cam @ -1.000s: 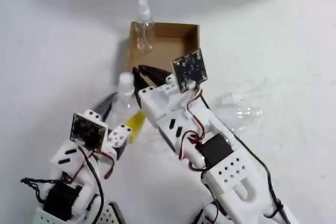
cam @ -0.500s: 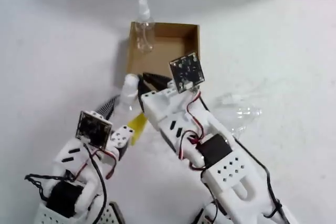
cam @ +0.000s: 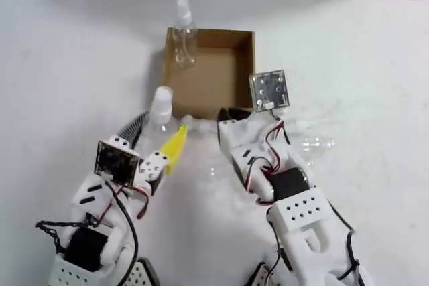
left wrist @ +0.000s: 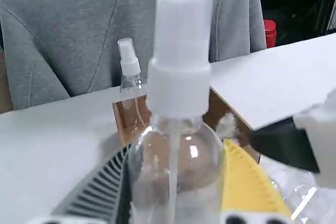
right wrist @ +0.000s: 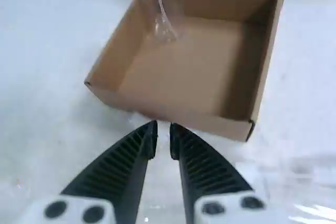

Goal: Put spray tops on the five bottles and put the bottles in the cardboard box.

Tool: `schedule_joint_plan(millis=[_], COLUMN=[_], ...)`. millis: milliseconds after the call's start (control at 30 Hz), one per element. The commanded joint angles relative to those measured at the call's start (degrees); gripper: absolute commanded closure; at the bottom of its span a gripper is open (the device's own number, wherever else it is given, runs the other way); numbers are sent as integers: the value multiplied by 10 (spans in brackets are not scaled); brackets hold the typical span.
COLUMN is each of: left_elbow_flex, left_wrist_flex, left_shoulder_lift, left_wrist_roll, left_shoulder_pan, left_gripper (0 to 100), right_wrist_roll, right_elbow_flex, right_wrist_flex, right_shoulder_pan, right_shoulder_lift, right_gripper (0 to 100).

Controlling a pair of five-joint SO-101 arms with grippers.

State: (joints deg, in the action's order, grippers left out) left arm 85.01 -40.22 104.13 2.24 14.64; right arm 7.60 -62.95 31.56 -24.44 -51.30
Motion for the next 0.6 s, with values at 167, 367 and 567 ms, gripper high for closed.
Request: schedule_joint_plan(millis=[167,367,567], left_elbow_flex=[-4,-4,-4], left_wrist_flex=[146,240,297], left_shoulder_lift=[0,0,-1], left_wrist_roll=[-2,-2,-2], left_shoulder_pan=[-10,-11,-10], left_gripper=[966,966,966], right_wrist_roll=[2,2,2], right_elbow_flex=[-49,-88,-148], right_wrist_flex=[2,3,3], right_shoulder_pan=[7,49,127], right_shoulder_lift=[-1,-13,-116], right_gripper=[982,982,982])
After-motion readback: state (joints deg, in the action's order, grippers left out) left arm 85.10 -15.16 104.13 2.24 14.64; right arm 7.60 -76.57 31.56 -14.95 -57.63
